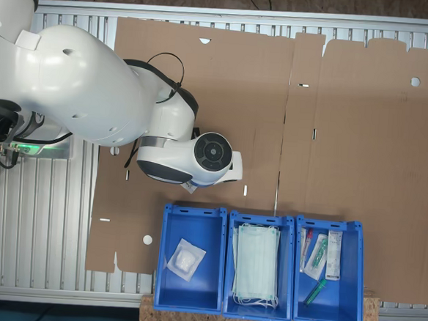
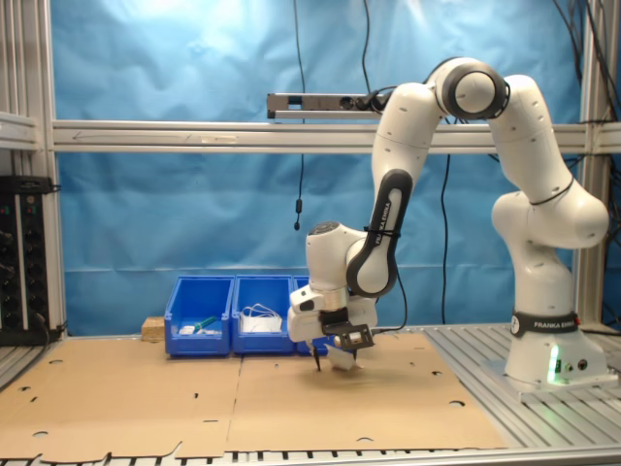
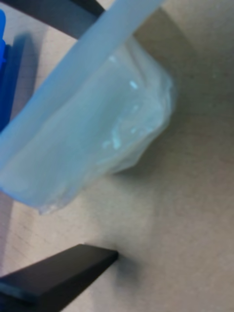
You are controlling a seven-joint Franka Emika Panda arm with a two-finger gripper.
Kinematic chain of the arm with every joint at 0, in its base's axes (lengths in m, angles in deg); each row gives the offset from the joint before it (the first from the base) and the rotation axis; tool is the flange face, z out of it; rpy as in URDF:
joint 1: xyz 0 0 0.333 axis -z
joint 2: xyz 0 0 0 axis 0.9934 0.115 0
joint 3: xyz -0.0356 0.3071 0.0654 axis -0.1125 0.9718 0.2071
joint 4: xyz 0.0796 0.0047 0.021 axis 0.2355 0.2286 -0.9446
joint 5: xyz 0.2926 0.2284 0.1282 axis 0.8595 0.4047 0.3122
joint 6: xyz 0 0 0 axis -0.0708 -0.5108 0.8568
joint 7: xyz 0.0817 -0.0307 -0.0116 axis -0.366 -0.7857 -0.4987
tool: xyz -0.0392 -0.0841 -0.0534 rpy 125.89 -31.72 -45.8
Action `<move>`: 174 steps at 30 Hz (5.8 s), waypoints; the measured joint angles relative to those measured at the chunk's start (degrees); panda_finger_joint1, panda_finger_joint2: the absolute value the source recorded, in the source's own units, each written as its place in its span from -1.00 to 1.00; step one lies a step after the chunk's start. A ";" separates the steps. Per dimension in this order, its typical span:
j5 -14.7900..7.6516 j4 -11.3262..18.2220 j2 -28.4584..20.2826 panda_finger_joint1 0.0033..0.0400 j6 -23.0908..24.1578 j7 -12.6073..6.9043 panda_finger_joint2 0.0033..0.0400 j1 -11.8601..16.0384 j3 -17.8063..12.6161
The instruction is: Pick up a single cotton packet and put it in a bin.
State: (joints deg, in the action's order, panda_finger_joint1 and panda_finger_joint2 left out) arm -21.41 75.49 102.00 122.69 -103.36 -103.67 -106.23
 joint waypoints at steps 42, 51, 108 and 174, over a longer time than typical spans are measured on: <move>0.00 -0.16 0.86 -0.89 3.12 0.00 -0.89 0.02 1.16; 0.00 -0.14 0.83 -0.89 3.13 0.00 -0.89 0.02 1.16; -4.92 1.25 -22.89 -0.88 -10.20 0.00 -0.88 0.09 -3.90; -25.11 -6.99 -26.45 -0.87 -24.83 -3.24 -0.87 0.38 -19.80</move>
State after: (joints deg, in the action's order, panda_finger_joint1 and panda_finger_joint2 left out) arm -46.52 68.50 75.55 97.86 -106.59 -103.29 -126.03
